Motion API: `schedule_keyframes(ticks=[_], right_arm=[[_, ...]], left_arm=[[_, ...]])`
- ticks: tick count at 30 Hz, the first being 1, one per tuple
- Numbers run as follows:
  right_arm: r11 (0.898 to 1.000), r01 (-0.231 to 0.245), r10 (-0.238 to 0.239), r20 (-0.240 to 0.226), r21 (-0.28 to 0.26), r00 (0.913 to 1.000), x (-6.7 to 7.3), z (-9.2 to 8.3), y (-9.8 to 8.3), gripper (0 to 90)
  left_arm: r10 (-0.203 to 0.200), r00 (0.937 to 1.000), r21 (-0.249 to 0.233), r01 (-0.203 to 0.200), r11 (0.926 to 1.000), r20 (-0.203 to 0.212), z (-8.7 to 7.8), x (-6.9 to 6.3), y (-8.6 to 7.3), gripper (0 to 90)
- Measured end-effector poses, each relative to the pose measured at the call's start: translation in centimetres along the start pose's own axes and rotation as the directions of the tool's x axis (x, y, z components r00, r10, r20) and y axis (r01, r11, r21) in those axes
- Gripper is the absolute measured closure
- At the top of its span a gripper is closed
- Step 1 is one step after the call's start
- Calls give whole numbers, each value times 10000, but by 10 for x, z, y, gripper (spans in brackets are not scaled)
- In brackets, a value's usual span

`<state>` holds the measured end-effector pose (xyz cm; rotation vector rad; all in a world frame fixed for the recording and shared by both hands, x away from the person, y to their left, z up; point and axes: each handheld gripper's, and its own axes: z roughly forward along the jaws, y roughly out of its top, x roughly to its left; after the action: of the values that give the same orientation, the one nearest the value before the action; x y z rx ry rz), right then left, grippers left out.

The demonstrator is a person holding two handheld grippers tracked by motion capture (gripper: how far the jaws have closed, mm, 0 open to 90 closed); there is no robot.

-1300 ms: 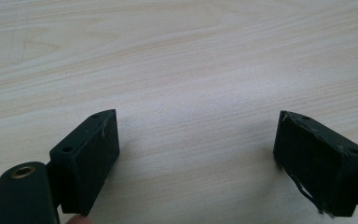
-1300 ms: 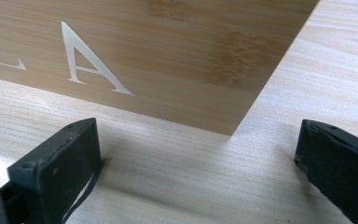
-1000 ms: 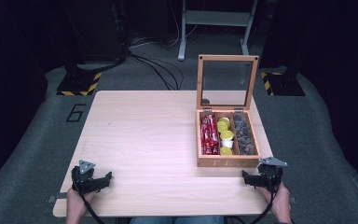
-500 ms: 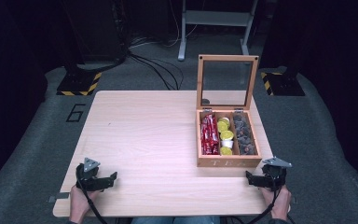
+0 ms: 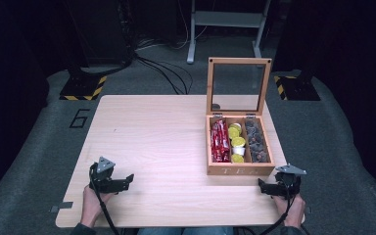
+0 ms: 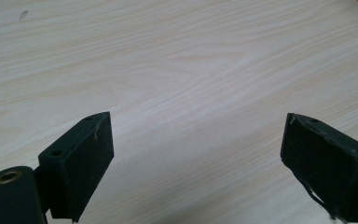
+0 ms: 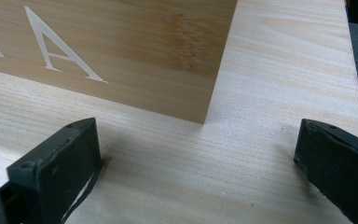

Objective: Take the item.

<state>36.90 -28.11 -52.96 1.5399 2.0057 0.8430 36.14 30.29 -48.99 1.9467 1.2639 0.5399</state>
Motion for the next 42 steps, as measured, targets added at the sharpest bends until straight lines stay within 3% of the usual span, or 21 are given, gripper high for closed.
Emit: schedule_keyframes(ticks=[10, 20, 25, 42], right_arm=[[10000, 11, -11, -5, -69, 10000, 0, 0, 0, 0], [10000, -3, 3, 3, -72, 10000, 1, 0, 0, 1], [10000, 41, -41, -9, -58, 10000, 0, 0, -1, 2], [10000, 52, -52, -6, -64, 10000, 1, 0, -1, 3]], left_arm=[[529, 9974, -148, -522, 9985, 486, 9, -20, 26, 92], [1145, 9898, -196, -1132, 9934, 851, 20, -38, 51, 93], [1203, 9876, -244, -1184, 9927, 1009, 25, -45, 59, 93], [1832, 9679, -341, -1800, 9831, 1722, 49, -82, 97, 98]])
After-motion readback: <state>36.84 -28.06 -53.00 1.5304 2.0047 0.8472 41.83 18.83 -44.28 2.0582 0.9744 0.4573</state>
